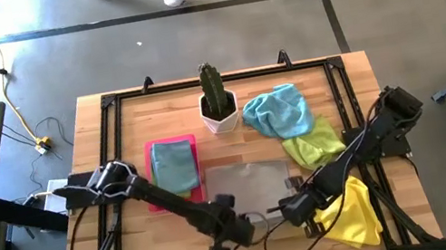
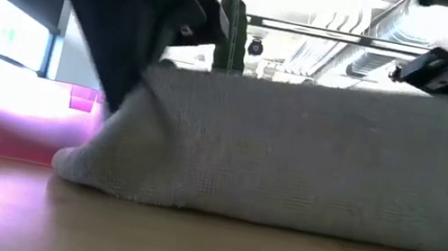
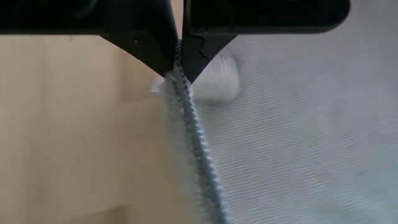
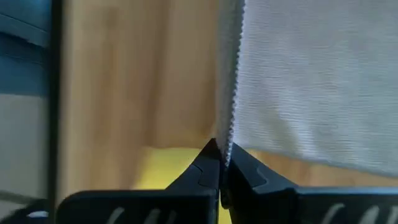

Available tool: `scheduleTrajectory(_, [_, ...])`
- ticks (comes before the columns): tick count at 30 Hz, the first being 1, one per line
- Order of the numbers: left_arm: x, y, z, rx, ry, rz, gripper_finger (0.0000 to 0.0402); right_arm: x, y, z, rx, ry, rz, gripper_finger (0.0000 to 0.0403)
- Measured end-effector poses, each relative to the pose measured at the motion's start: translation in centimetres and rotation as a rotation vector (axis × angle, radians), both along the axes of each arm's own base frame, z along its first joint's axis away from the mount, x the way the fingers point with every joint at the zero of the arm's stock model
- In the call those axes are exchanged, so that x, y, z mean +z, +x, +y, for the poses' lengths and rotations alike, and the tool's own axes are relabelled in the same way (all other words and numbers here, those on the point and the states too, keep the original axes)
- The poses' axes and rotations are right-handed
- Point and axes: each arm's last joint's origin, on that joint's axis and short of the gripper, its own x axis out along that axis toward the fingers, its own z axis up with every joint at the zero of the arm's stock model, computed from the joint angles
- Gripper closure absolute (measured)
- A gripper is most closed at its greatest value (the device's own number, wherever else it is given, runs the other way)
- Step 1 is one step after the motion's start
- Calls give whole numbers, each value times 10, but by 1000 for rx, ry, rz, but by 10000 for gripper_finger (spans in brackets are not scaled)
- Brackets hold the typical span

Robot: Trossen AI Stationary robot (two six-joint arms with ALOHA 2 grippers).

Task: Fold microfiber towels
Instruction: Fold the gray towel

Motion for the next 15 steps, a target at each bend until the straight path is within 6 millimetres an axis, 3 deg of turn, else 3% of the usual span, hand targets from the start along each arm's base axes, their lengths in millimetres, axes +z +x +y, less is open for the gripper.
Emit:
scheduleTrajectory(9, [3,1,46,84,345,20,401,-1,11,-39,-19,-275,-16,402])
scheduleTrajectory(15, [0,6,70,124,404,21,401,-3,19,-67,-70,-306,38,402])
